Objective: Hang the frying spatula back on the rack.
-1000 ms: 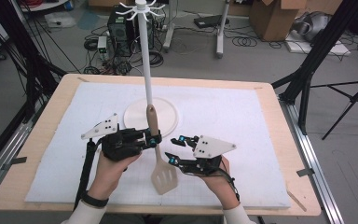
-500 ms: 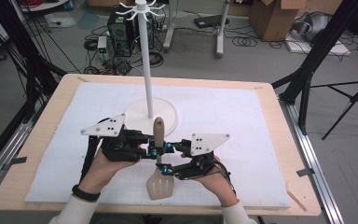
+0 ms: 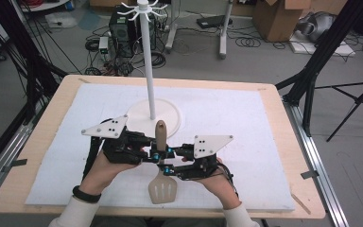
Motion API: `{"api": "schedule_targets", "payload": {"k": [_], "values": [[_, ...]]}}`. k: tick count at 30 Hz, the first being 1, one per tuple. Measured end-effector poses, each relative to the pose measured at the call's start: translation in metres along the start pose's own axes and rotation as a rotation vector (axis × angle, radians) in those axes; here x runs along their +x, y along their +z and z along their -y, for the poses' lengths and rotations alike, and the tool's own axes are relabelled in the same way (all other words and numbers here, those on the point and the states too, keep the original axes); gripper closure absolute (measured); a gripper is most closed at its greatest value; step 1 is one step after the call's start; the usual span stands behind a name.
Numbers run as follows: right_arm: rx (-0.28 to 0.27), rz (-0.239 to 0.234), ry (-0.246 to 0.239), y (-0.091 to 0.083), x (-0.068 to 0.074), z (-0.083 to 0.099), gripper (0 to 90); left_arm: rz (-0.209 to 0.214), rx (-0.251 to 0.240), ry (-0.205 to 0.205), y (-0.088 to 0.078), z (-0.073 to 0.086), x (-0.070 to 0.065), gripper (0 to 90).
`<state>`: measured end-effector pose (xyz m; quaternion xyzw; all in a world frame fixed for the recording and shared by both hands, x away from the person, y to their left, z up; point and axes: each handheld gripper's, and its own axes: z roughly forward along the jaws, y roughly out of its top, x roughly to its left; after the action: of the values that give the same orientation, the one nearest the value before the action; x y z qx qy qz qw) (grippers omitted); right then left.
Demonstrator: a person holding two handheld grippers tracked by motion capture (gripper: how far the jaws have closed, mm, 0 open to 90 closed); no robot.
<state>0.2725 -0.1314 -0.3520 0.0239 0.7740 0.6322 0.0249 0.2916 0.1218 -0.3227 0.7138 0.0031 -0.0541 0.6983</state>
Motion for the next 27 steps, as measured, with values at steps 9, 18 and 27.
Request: {"api": "schedule_targets", "payload": {"k": [9,18,27], "values": [[0.008,-0.008,-0.014,0.003,0.001,0.000,68.9,0.004,0.000,0.006,-0.003,-0.003,0.000,76.0],[-0.007,0.022,-0.004,-0.004,-0.001,-0.001,55.4,-0.017,0.012,0.016,-0.009,-0.014,0.005,76.0],[0.031,0.132,0.006,-0.030,-0.005,0.007,37.4,-0.066,0.016,0.046,-0.019,-0.031,0.017,76.1]]}}
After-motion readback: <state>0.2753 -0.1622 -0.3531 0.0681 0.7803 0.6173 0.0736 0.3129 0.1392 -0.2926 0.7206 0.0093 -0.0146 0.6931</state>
